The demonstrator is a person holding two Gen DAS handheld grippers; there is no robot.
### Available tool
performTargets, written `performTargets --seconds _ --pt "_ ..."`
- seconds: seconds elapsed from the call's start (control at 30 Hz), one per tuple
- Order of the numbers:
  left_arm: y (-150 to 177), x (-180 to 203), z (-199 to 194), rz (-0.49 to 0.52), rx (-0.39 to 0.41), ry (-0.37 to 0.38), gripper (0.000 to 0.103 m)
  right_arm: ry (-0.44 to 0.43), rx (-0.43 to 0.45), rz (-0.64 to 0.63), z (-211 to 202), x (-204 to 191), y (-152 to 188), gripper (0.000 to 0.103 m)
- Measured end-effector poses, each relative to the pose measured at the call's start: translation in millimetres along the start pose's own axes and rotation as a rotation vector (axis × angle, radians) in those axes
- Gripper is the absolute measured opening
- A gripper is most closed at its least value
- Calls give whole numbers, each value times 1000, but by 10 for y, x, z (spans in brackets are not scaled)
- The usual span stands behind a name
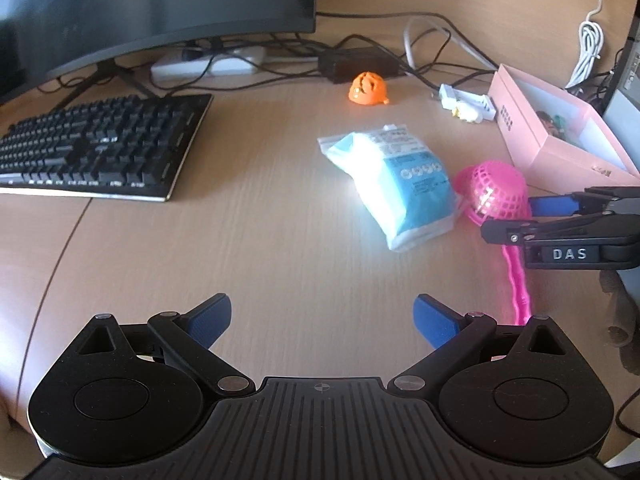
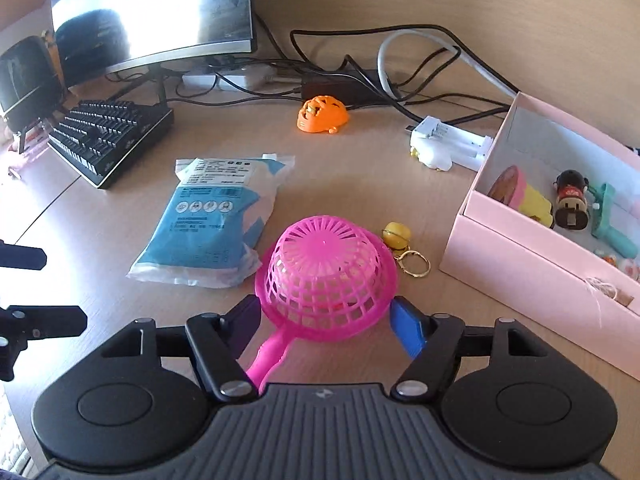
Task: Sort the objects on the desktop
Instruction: 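Grasp the pink mesh strainer by its basket with the right gripper and lift, then grasp the lime keyring with the left gripper while the right gripper holds the strainer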
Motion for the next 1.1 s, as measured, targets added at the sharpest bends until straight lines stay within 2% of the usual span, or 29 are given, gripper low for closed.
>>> performTargets --seconds 0.03,0.07,0.1,0.17,0.23,0.27,0.33,0.37,0.4,0.47,0.67,0.77,0.87,0.97,1.03,1.1 --pt "6 1 16 -5 -6 5 100 3 10 -1 -34 5 9 55" --pt "5 7 30 -8 -10 11 100 7 13 1 -81 13 27 34" --pt "3 20 40 -9 -12 17 100 -15 9 7 -139 19 48 24" --pt "-23 66 51 -3 -11 29 100 -31 20 21 -277 62 108 23" --pt "-70 112 51 14 -5 36 100 -3 21 25 -367 137 188 24" --pt "-98 135 48 24 0 38 100 7 23 29 -402 174 221 25" --pt "-153 172 39 36 9 40 100 22 41 29 -449 207 243 53" --pt "-174 189 27 39 13 41 100 37 62 28 -470 211 229 76" --pt "-192 198 11 42 19 43 100 51 90 23 -489 200 203 82" --pt "-210 187 -21 43 31 40 100 54 114 -13 -449 109 122 82" --pt "-126 64 -43 0 23 36 100 71 57 -29 51 -85 -176 82" --pt "-44 26 -31 -9 13 42 100 67 50 -30 167 -124 -255 75" --pt "4 5 -32 1 22 40 100 60 100 -19 -19 -114 -256 74" --pt "-22 63 -85 43 63 60 100 37 152 32 -413 17 -121 74" --pt "-65 234 -161 125 115 92 100 46 166 84 -645 198 66 74" --pt "-126 463 -183 225 145 118 101 97 146 133 -759 436 316 75"
Point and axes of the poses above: each gripper's, at about its wrist camera, not at the fingertips, and z roughly the way its jaws point, x to its right, y to its underside, the point moved 9 cm from there along z, roughly the way its jaws point, and after that the axes turned 15 degrees about -x, right-handed, at the moved point
